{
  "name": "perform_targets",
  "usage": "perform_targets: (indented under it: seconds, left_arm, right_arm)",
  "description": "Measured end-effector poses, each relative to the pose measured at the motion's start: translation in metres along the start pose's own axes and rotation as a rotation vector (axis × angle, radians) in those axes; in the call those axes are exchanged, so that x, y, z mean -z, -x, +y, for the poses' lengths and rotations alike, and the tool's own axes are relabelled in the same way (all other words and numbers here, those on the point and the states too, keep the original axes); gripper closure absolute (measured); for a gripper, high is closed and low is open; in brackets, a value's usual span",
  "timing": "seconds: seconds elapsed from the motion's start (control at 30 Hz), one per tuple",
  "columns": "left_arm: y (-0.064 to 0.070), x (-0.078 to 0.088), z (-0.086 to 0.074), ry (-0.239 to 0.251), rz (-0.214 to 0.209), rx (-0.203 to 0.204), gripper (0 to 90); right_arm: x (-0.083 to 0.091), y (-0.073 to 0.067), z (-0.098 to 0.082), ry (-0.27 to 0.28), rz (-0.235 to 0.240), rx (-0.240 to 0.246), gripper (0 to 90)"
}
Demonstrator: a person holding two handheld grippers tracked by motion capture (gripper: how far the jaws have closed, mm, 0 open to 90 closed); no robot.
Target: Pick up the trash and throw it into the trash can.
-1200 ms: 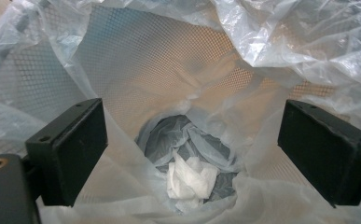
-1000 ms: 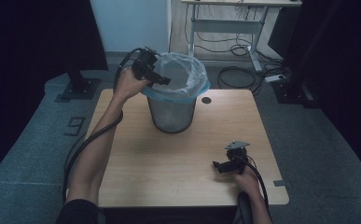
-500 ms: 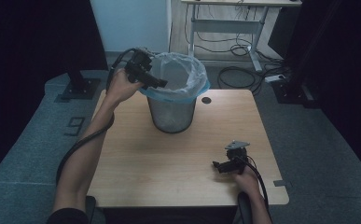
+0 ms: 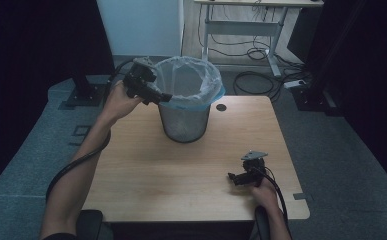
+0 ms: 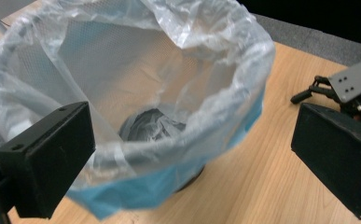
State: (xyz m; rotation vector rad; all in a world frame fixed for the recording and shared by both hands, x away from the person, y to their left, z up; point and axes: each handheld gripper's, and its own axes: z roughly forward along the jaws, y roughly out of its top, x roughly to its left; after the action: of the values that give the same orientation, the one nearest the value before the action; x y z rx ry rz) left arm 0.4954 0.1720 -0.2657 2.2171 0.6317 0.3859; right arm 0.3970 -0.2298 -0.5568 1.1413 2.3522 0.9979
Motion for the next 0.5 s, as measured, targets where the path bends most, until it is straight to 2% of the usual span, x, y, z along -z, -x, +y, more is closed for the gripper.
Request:
perform_targets:
  seconds: [0.5]
  left_arm:
    - [0.007, 0.019, -0.049, 0.045, -0.002, 0.007, 0.0]
  right_arm:
    - [0.0, 0.0, 0.0, -0.001, -0.003, 0.003, 0.0]
